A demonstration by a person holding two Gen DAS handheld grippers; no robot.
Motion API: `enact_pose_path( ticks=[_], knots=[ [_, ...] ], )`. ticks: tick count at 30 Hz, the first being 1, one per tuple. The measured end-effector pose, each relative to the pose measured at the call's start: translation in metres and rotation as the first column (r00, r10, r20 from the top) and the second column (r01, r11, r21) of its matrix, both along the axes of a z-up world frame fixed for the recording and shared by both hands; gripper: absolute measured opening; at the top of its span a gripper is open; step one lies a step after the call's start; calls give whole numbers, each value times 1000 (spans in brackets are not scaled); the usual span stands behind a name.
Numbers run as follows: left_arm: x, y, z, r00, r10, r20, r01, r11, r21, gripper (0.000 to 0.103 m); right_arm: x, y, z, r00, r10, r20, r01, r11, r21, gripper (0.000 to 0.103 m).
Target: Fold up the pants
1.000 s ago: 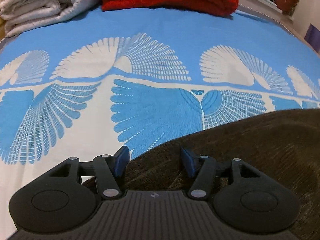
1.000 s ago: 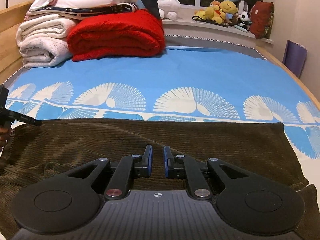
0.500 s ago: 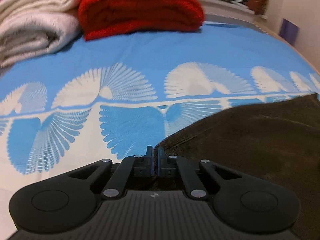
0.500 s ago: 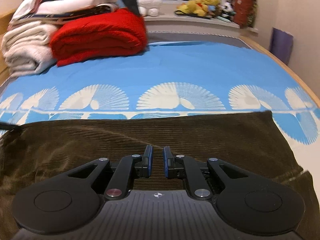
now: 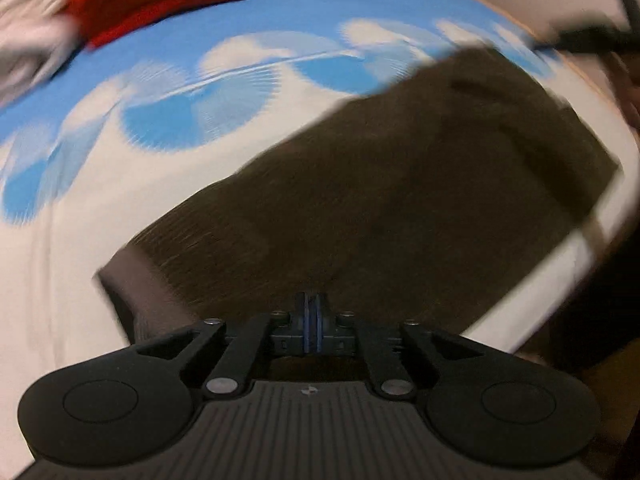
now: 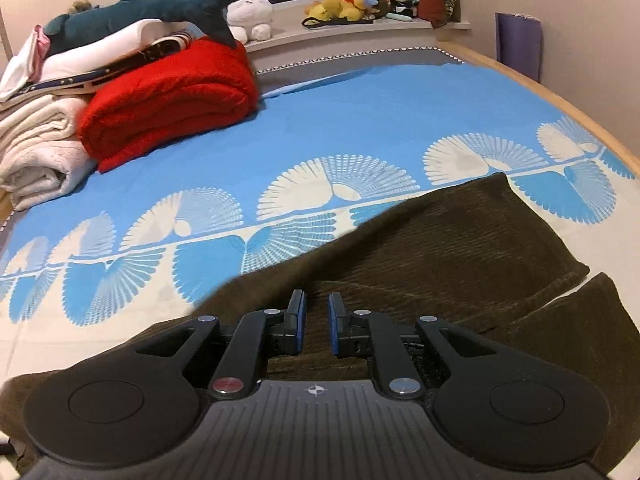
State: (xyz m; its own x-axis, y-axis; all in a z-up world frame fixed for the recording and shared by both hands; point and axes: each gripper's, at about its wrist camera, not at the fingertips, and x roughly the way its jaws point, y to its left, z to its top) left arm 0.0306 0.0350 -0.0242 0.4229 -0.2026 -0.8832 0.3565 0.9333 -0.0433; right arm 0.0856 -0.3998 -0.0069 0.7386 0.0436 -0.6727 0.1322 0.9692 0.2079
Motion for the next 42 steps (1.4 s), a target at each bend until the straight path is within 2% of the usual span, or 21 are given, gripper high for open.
enact_pose_path(
  ticks=[1, 2, 3, 4, 5, 8, 10, 12, 14, 16, 18, 20, 25, 27, 29, 31, 34, 38, 40, 42],
  knots=[
    [5, 16, 1, 996, 82, -20, -83, 994, -66, 14, -1, -1, 1, 1000, -2, 0, 2, 1000, 0, 13],
    [10, 34, 1, 985, 165, -51, -171, 977, -126, 19, -2, -2, 1, 1000, -7, -1, 7, 1000, 4, 13],
    [13, 47, -1, 968, 235, -85, -246, 955, -164, 27, -3, -4, 1, 1000, -16, -3, 16, 1000, 15, 13],
    [16, 62, -6, 941, 310, -135, -332, 923, -193, 30, -3, -7, 2, 1000, -24, -6, 24, 999, 27, 13],
    [19, 74, -12, 910, 370, -189, -405, 892, -202, 31, -2, -11, 1, 999, -39, -9, 39, 998, 47, 13],
    [28, 93, -37, 817, 466, -340, -545, 816, -193, 37, 2, -27, -2, 995, -92, -24, 95, 987, 130, 13],
    [34, 102, -52, 757, 501, -420, -611, 771, -182, 49, 7, -39, -7, 990, -132, -40, 138, 971, 193, 13],
    [41, 108, -63, 715, 529, -457, -647, 748, -147, 51, 12, -51, -12, 984, -168, -54, 176, 954, 245, 13],
    [46, 111, -68, 694, 539, -476, -670, 726, -156, 53, 20, -62, -17, 978, -199, -68, 210, 931, 298, 13],
    [49, 112, -71, 685, 536, -493, -682, 710, -175, 56, 29, -72, -25, 971, -225, -86, 240, 904, 353, 16],
    [55, 106, -73, 690, 533, -489, -677, 714, -178, 61, 38, -80, -34, 963, -248, -110, 271, 873, 405, 40],
    [62, 100, -77, 680, 546, -490, -682, 716, -150, 63, 49, -84, -43, 956, -260, -132, 292, 850, 438, 48],
    [77, 100, -79, 627, 605, -491, -731, 674, -103, 62, 79, -82, -62, 952, -258, -166, 306, 832, 463, 48],
    [79, 104, -79, 618, 616, -488, -740, 666, -98, 61, 92, -80, -69, 951, -253, -175, 307, 829, 468, 48],
    [79, 106, -77, 618, 626, -476, -741, 666, -86, 55, 105, -79, -78, 949, -254, -188, 314, 819, 480, 48],
    [79, 110, -76, 618, 633, -467, -743, 664, -82, 43, 119, -76, -88, 945, -255, -205, 324, 817, 477, 48],
    [78, 113, -72, 631, 634, -447, -737, 670, -88, 34, 138, -70, -102, 941, -246, -232, 329, 826, 459, 48],
    [78, 113, -64, 661, 626, -414, -717, 690, -100, 30, 156, -65, -121, 932, -248, -265, 344, 836, 427, 48],
    [77, 113, -60, 673, 622, -401, -709, 698, -106, 29, 159, -65, -125, 926, -270, -263, 362, 833, 419, 43],
    [76, 113, -57, 680, 619, -393, -704, 701, -112, 28, 160, -65, -124, 930, -281, -238, 357, 842, 404, 4]
  ],
)
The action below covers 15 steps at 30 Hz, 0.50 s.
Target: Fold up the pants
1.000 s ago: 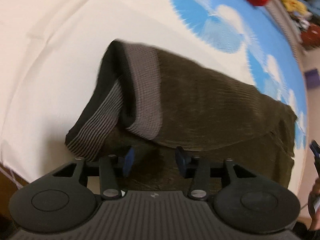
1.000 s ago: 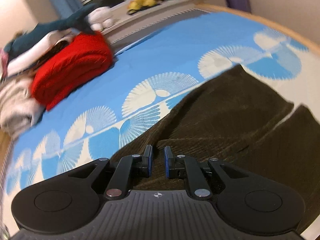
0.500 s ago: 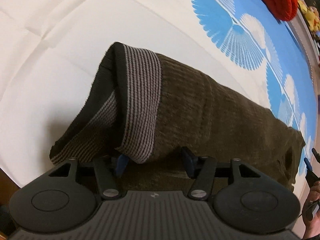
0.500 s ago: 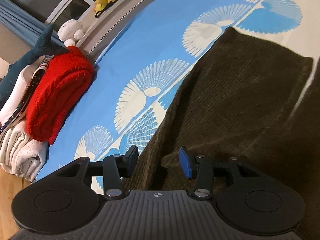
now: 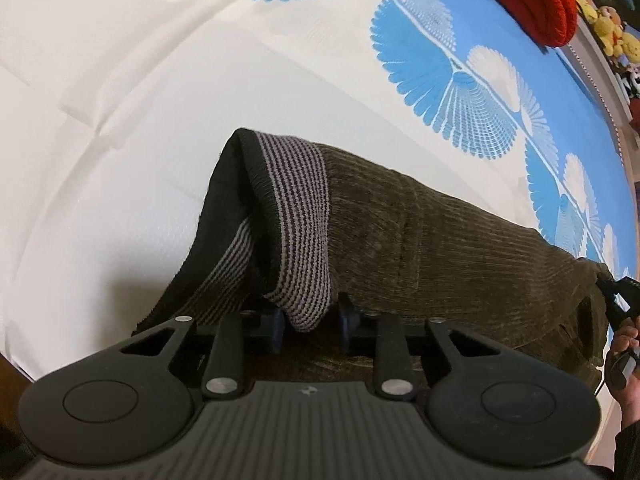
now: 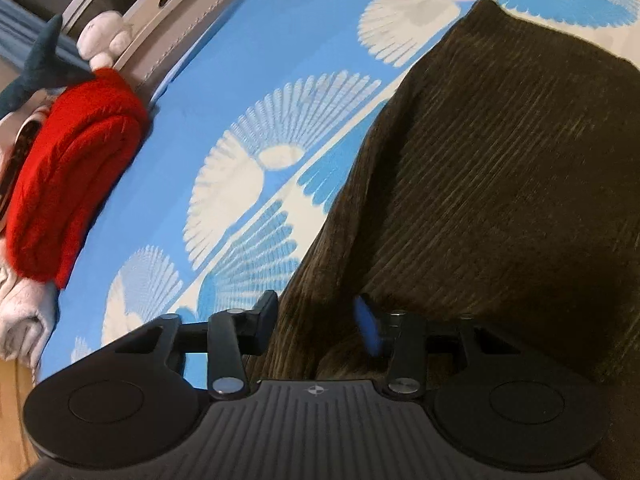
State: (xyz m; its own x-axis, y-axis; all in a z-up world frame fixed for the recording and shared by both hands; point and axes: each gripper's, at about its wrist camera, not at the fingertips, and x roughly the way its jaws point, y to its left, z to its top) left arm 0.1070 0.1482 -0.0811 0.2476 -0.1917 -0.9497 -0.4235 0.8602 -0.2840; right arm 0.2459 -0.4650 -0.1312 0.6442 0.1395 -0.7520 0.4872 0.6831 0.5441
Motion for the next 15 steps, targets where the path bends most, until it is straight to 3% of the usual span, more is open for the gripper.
enact_pose_path(
  ticks=[3, 8, 10, 15],
  knots=[
    [0, 1, 6, 1000, 2, 22, -2, 1000, 6, 27, -6, -5, 11, 999, -11, 49, 13, 999, -46, 0],
    [-6, -1, 14, 998, -4, 55, 4, 1000, 7, 25, -49, -29, 58, 982, -28, 186, 47, 994, -96, 0],
    [-11, -2, 17, 998, -2, 69, 1, 1000, 4, 25, -70, -36, 66, 982, 22, 188, 4, 991, -133, 0],
    [-26, -9, 26, 994, 0, 107, -1, 1000, 10, 25, -113, -51, 60, 988, 101, 114, -92, 993, -76, 4]
  ],
)
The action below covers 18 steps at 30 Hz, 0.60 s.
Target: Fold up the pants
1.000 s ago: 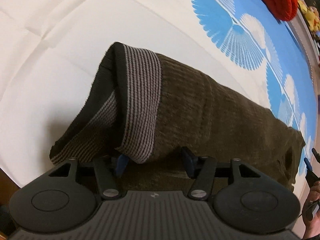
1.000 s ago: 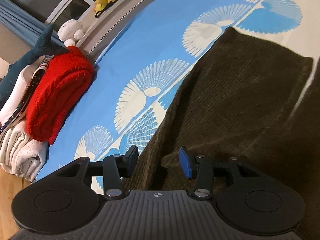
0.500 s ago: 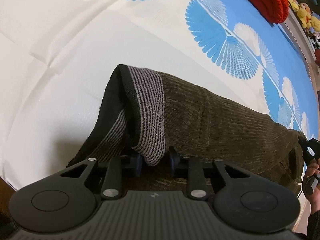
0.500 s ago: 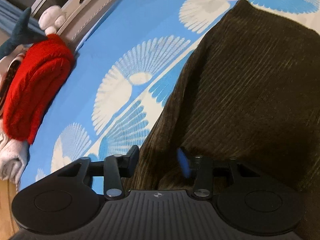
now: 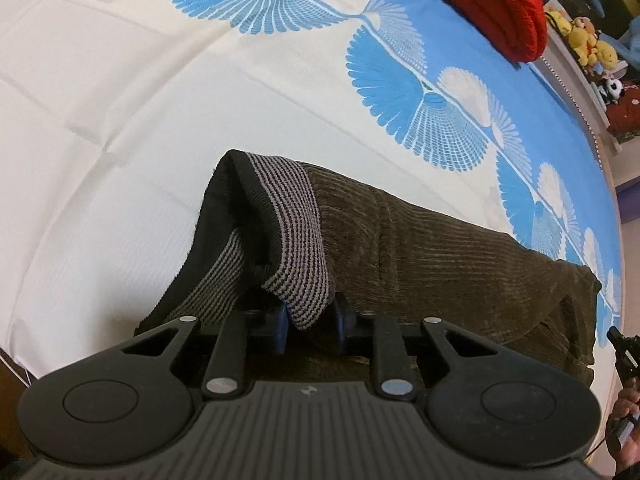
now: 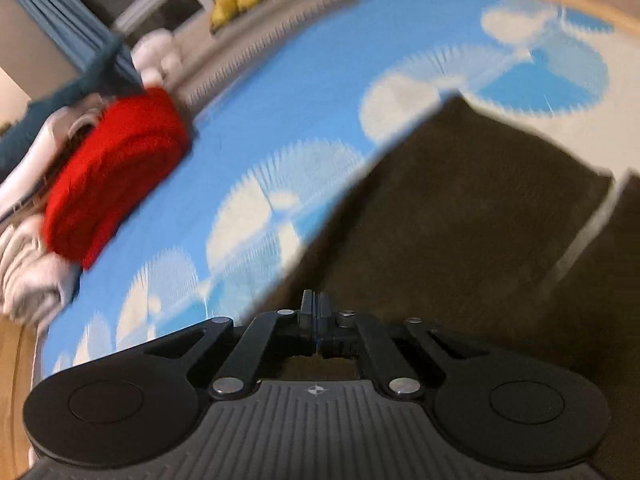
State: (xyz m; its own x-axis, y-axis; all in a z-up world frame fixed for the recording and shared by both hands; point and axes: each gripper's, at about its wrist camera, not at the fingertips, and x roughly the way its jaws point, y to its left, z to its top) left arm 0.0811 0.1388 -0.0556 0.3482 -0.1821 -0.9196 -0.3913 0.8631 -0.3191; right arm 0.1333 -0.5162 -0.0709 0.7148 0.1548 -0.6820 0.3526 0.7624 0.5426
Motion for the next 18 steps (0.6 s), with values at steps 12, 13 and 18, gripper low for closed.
enact_pose_path(
  ticks=[12, 13, 18],
  knots=[
    [12, 8, -28, 994, 25, -107, -41, 988, -146, 50, 10, 4, -6, 1000, -7, 8, 7, 1000, 19, 46],
    [15, 8, -31, 992, 22, -122, -40, 988, -146, 50, 18, 6, -9, 1000, -2, 6, 2, 1000, 24, 46],
    [26, 10, -41, 989, 31, -146, -48, 992, -113, 50, 58, 19, -28, 1000, 0, -8, 1, 997, 74, 46]
  ],
)
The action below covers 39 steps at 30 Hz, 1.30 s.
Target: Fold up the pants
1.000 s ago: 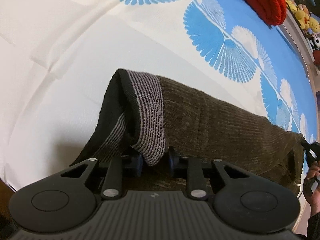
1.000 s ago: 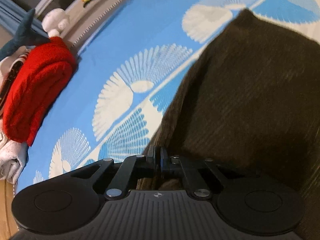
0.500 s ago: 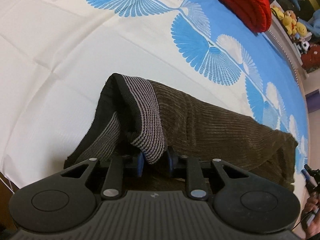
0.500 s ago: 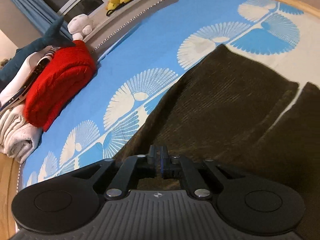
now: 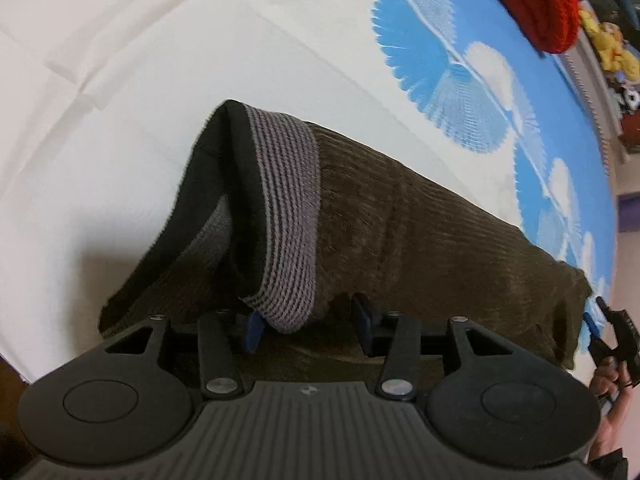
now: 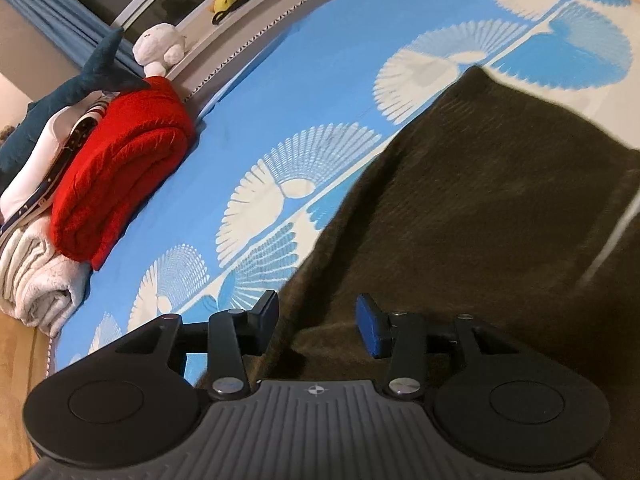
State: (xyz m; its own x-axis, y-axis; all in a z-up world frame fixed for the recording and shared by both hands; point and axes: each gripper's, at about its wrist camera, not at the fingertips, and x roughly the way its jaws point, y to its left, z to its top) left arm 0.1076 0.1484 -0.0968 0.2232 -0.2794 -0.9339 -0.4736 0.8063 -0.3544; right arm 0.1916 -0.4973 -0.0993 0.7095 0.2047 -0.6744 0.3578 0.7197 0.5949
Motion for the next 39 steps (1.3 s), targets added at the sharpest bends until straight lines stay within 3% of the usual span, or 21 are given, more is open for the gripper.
enact_pose_path(
  ticks=[4, 11, 13, 14, 19, 24, 27, 30, 32, 34, 36, 39],
  knots=[
    [8, -1, 0, 1000, -4, -11, 5, 999, 34, 47, 29, 10, -19, 999, -21, -27, 22, 999, 32, 46],
    [17, -3, 2, 998, -56, -14, 57, 995, 86, 36, 63, 29, -47, 994, -51, -97, 52, 999, 9, 45],
    [17, -3, 2, 998, -58, -10, 59, 994, 89, 33, 66, 31, -49, 993, -61, -99, 60, 998, -6, 31],
    [17, -3, 3, 998, -60, -9, 61, 994, 90, 32, 66, 33, -48, 993, -67, -96, 65, 998, -25, 18],
    [13, -5, 10, 998, -55, 16, 53, 994, 98, 28, 50, 29, -18, 996, -91, -20, 89, 993, -71, 9],
    [3, -3, 27, 996, -25, 81, 16, 994, 106, 24, 0, 16, 35, 991, -118, 59, 122, 989, -79, 6],
    [-10, -5, 50, 987, -33, 158, 5, 985, 173, 21, -52, 11, 64, 987, -120, 106, 129, 988, -82, 6],
    [-29, -4, 72, 972, -62, 227, 3, 968, 249, 20, -113, 18, 79, 988, -101, 119, 118, 982, -149, 6],
    [-44, 0, 76, 972, -75, 223, 12, 963, 271, 20, -158, 25, 76, 988, -106, 111, 125, 976, -179, 6],
    [-54, 1, 71, 978, -103, 180, 45, 953, 298, 20, -196, 32, 60, 994, -97, 53, 107, 970, -217, 6],
    [-56, 2, 61, 983, -142, 114, 99, 943, 318, 21, -220, 35, 33, 995, -72, -70, 55, 973, -225, 7],
    [-53, -2, 47, 982, -184, 33, 163, 928, 336, 30, -231, 30, -13, 961, -9, -278, -42, 984, -176, 10]
  ],
)
